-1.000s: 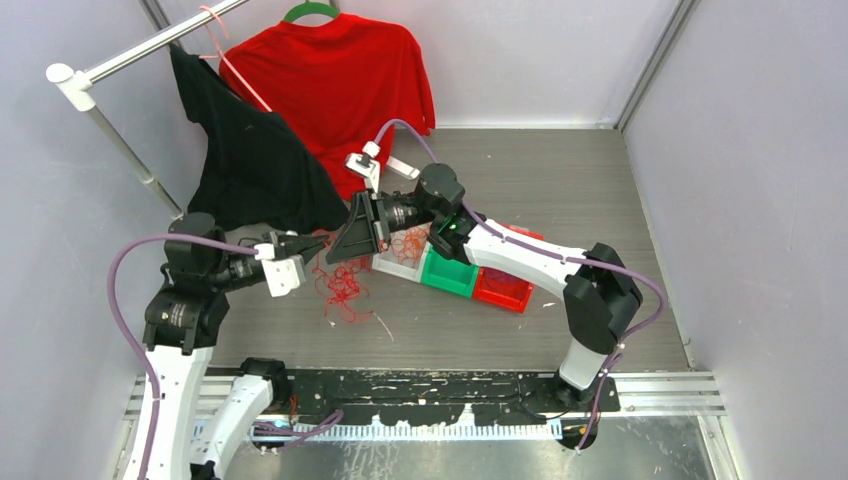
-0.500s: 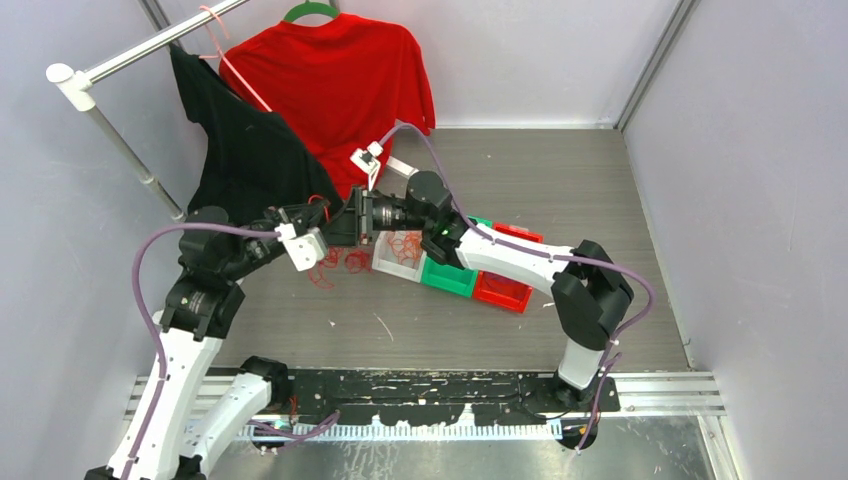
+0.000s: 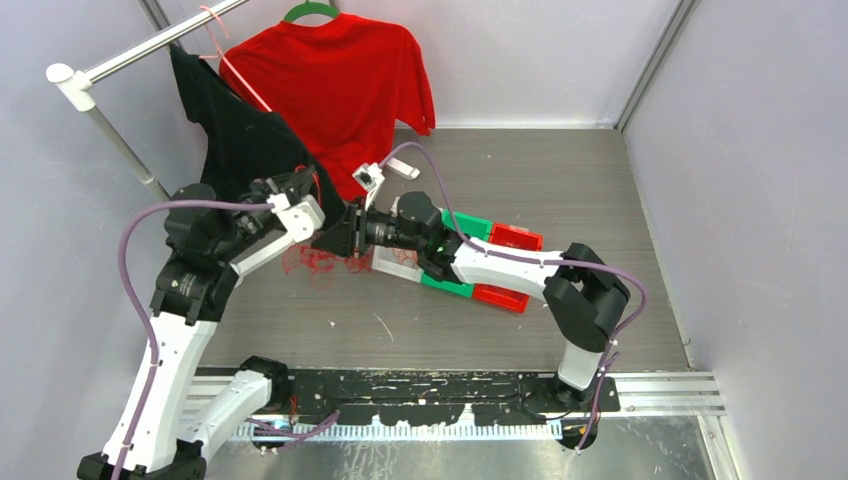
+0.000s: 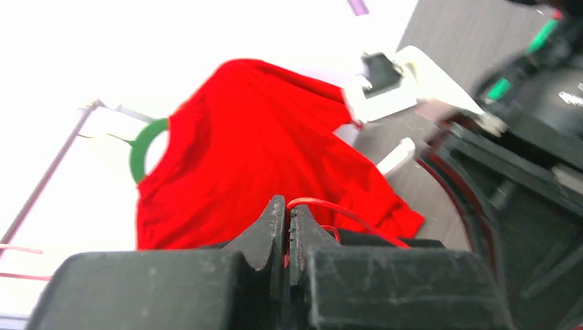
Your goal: Untangle the cables
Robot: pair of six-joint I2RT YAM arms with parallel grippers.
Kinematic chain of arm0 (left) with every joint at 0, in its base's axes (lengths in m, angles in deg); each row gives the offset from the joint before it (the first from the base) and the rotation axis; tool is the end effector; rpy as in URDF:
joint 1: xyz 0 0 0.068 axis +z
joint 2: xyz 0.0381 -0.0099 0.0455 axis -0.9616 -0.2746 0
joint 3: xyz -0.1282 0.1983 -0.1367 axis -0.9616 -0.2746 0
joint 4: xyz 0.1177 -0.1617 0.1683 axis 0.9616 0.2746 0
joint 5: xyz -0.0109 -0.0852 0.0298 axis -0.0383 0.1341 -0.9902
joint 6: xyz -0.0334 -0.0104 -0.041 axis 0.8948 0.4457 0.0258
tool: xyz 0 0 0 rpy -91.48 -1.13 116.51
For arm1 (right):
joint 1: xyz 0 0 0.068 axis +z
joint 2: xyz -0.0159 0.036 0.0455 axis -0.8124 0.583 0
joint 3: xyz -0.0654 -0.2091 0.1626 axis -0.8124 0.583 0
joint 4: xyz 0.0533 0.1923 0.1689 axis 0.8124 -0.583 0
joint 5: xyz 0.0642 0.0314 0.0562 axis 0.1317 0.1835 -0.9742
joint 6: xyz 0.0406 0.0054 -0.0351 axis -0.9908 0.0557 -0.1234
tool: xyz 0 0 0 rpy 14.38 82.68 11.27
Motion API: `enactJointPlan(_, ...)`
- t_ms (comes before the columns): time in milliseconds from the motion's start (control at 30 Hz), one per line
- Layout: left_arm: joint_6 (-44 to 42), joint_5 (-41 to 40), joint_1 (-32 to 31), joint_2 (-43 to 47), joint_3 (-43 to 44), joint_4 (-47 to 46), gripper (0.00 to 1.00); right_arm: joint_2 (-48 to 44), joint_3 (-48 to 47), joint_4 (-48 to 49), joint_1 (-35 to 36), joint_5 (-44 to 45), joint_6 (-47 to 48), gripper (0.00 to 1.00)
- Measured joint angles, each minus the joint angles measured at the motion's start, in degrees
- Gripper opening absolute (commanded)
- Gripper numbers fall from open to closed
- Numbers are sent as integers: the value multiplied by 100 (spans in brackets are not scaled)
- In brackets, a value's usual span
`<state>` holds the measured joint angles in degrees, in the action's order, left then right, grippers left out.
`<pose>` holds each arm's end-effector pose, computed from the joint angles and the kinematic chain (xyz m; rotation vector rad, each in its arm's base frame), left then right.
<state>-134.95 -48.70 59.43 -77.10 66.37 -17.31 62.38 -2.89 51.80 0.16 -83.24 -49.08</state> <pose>0.1470 -0.0572 0.4310 1.1862 1.0631 0.0771 0.2273 0.3460 0.3075 -0.6406 1.6085 1.6180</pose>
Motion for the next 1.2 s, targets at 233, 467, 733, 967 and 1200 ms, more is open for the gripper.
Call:
enactJointPlan(233, 76, -66, 0, -179, 673, -160, 0, 173, 168, -164, 140, 389, 420, 30)
enactJointPlan(467, 79, -68, 0, -236, 885, -411, 0, 175, 439, -332, 168, 704, 787, 30)
enactJointPlan(733, 83, -72, -2, -474, 1303, -708, 0, 275, 813, -317, 203, 1073, 964, 30)
enactJointPlan(967, 0, -254, -4, -667, 1530, -1117, 0, 365, 1088, -269, 291, 1281, 1012, 30)
enactJointPlan(1200, -160, -669, -4, -1191, 2214, -1851, 0, 739, 1281, -251, 557, 1467, 1016, 28)
